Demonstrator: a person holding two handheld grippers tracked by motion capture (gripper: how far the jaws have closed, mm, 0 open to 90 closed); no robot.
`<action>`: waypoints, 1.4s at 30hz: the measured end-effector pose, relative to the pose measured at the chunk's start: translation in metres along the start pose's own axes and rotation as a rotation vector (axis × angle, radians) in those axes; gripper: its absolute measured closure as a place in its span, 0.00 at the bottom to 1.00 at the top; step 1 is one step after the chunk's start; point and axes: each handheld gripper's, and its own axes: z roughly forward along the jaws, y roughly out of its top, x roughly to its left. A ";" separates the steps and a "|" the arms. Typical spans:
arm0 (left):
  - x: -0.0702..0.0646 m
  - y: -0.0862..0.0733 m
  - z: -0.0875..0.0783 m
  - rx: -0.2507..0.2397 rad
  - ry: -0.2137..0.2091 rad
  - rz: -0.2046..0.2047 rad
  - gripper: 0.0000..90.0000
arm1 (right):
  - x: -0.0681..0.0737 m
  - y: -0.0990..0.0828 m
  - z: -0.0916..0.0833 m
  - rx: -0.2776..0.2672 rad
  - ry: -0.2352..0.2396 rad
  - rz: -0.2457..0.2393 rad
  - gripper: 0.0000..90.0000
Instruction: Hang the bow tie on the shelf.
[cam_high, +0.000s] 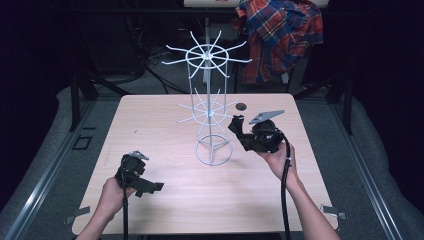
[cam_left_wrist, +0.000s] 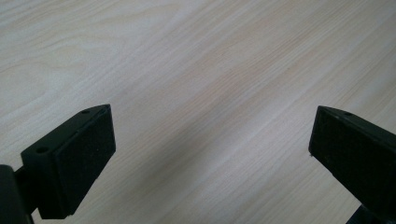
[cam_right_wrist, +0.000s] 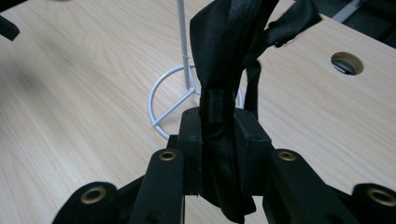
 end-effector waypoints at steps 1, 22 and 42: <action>0.000 0.000 0.000 0.001 -0.001 0.002 0.01 | 0.001 0.000 0.002 0.004 0.003 -0.001 0.83; -0.001 0.000 0.000 0.000 -0.001 0.000 0.01 | 0.008 -0.001 0.025 0.048 0.054 -0.020 0.83; -0.001 -0.001 0.000 0.001 -0.002 0.000 0.01 | 0.012 0.002 0.031 0.056 0.063 -0.029 0.82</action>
